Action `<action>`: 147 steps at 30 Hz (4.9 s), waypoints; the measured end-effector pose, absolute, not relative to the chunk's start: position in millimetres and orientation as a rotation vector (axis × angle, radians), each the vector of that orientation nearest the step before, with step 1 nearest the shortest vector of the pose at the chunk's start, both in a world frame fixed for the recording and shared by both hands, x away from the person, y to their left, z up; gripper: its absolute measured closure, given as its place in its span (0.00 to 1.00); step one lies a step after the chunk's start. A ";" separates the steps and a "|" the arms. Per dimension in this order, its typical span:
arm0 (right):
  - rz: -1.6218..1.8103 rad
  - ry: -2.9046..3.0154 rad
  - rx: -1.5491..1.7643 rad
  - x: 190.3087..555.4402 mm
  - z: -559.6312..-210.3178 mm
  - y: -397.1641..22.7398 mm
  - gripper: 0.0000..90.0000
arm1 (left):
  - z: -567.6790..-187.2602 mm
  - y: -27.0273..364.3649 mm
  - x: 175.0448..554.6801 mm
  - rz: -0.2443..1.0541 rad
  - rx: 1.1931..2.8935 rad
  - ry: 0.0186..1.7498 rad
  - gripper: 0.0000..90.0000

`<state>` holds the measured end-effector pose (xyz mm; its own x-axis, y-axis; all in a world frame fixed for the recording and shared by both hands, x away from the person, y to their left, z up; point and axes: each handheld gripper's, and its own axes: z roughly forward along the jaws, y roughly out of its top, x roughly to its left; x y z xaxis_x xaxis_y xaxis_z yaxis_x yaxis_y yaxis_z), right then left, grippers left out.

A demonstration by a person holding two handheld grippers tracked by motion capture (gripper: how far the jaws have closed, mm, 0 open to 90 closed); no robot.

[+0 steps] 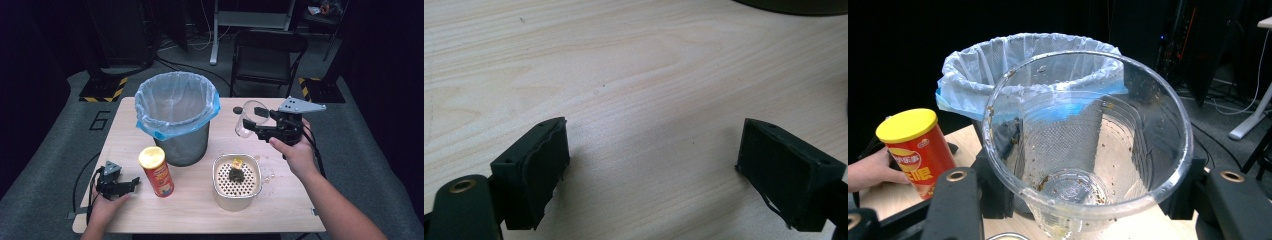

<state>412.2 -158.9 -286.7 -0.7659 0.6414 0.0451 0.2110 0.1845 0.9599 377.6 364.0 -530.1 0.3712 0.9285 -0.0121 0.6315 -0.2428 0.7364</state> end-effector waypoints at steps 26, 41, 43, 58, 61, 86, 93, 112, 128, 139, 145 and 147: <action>1.599 2.146 0.702 404.8 -228.3 -119.8 0.42 | -530.9 363.3 377.5 0.589 1.960 1.348 0.15; 1.629 2.178 0.671 444.1 -202.6 -68.8 0.41 | -530.9 363.3 377.6 0.590 1.961 1.347 0.15; 1.630 2.175 0.669 450.6 -203.1 -62.9 0.41 | -530.9 363.3 377.5 0.590 1.961 1.348 0.15; 1.621 2.192 0.635 485.6 -220.1 -20.0 0.41 | -531.0 363.3 377.6 0.590 1.961 1.348 0.15; 1.608 2.203 0.641 489.8 -223.7 -12.2 0.41 | -530.9 363.3 377.6 0.589 1.960 1.349 0.15; 1.590 2.277 0.608 497.1 -257.3 21.0 0.14 | -530.7 363.3 377.4 0.584 1.963 1.351 0.15; 1.579 2.249 0.584 486.7 -249.4 8.0 0.16 | -530.7 363.5 376.7 0.581 1.954 1.356 0.16; 1.507 2.105 0.665 460.0 -259.7 -90.2 0.34 | -512.2 361.7 367.1 0.515 1.906 1.370 0.16; 1.447 2.056 0.701 441.0 -285.7 -145.2 0.34 | -473.1 348.0 341.2 0.465 1.890 1.245 0.13; 1.398 2.050 0.781 436.4 -309.3 -167.8 0.34 | -458.0 322.3 319.6 0.405 1.890 1.131 0.13; 1.395 2.049 0.806 432.8 -316.7 -175.8 0.34 | -457.0 299.0 323.0 0.374 1.945 1.063 0.13; 1.397 2.050 0.808 432.1 -318.0 -177.5 0.34 | -458.1 292.9 326.2 0.368 1.953 1.050 0.13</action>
